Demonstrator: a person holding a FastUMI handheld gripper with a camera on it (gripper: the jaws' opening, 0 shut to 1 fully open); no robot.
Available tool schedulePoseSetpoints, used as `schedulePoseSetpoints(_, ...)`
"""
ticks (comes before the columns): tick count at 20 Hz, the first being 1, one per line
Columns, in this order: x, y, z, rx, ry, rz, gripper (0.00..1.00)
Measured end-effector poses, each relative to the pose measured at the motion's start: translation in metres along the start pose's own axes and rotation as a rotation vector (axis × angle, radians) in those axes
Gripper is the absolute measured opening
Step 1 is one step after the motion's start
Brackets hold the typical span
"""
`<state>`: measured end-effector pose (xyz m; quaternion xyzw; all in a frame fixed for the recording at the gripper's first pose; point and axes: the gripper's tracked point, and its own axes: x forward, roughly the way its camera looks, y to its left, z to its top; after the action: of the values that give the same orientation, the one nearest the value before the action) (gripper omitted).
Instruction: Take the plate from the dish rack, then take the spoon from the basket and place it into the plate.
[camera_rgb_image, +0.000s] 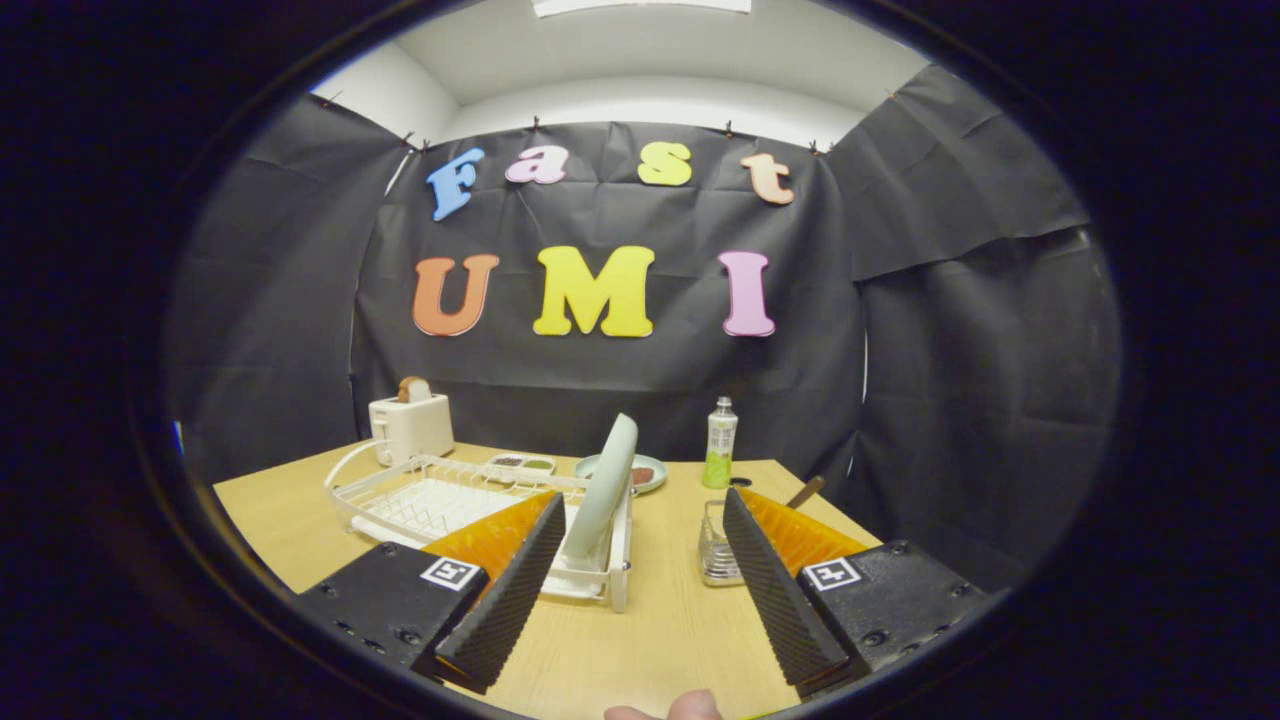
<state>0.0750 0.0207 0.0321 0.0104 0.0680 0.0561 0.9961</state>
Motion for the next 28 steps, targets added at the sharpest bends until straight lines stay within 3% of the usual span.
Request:
schedulePoseSetpoints(9, 0.094, 0.015, 0.032, -0.036, 0.196, 0.059, 1.00)
schedulePoseSetpoints(15, 0.148, 0.038, 0.025, -0.077, 0.405, 0.117, 1.00)
schedulePoseSetpoints(21, 0.192, 0.040, 0.018, 0.050, 0.643, 0.126, 1.00)
schedulePoseSetpoints(25, 0.211, 0.035, 0.002, 0.053, 0.789, 0.088, 0.94)
schedulePoseSetpoints(28, 0.223, 0.041, 0.000, 0.031, 0.827, 0.086, 0.88)
